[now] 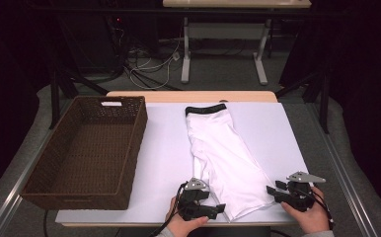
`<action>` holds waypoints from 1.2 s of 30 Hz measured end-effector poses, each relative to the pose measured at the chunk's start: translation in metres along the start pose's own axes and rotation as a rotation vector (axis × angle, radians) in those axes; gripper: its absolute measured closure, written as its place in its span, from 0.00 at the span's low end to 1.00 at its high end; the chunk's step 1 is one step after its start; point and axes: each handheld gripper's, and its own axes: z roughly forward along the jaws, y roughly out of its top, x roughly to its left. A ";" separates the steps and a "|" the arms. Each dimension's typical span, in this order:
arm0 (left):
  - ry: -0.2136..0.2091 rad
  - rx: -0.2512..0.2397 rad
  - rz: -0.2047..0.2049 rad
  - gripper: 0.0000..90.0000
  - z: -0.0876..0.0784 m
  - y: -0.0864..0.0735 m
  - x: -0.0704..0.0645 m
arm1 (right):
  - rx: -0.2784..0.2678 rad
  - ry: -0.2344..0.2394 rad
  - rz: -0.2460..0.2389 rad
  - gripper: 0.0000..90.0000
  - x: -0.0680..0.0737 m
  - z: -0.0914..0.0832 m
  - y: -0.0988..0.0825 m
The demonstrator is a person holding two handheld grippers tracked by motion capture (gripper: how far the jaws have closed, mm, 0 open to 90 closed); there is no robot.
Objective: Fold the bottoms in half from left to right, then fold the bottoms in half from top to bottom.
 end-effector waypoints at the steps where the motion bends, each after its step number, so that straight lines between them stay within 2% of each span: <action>1: -0.007 0.003 -0.002 0.25 0.001 0.001 -0.001 | -0.005 -0.002 0.003 0.67 0.001 0.000 0.000; 4: -0.023 0.022 -0.007 0.25 0.004 0.003 -0.004 | 0.008 0.005 0.002 0.77 0.001 0.000 0.000; 8: -0.031 0.040 0.004 0.25 0.008 0.004 -0.009 | 0.027 0.045 0.049 0.93 0.004 0.002 0.002; 10: -0.028 0.044 -0.010 0.25 0.009 0.005 -0.010 | 0.040 0.066 0.060 0.97 0.004 0.003 0.004; 12: -0.025 0.048 -0.017 0.26 0.009 0.006 -0.010 | 0.048 0.084 0.071 0.98 0.004 0.003 0.006; 15: -0.012 0.052 0.002 0.26 0.010 0.006 -0.012 | 0.040 0.118 0.104 0.99 0.006 0.001 0.010; 17: -0.001 0.061 0.018 0.26 0.010 0.006 -0.014 | 0.017 0.124 0.103 0.99 0.007 -0.002 0.012; 19: -0.002 0.065 0.017 0.26 0.011 0.007 -0.015 | -0.013 0.129 0.101 0.99 0.008 -0.005 0.014; 24: -0.005 0.067 0.015 0.28 0.013 0.008 -0.016 | -0.035 0.138 0.095 0.99 0.011 -0.008 0.016; 27: 0.008 0.072 0.026 0.30 0.014 0.008 -0.017 | -0.030 0.138 0.095 0.99 0.013 -0.008 0.016; 29: 0.013 0.073 0.038 0.31 0.016 0.009 -0.020 | -0.033 0.139 0.093 0.99 0.013 -0.008 0.016; 30: 0.025 0.081 0.064 0.32 0.017 0.009 -0.021 | -0.035 0.142 0.095 0.99 0.013 -0.008 0.016; 34: 0.072 0.088 0.121 0.36 0.020 0.008 -0.028 | -0.040 0.145 0.091 0.99 0.012 -0.008 0.016; 36: 0.096 0.091 0.172 0.41 0.021 0.007 -0.030 | -0.041 0.146 0.097 0.99 0.013 -0.008 0.017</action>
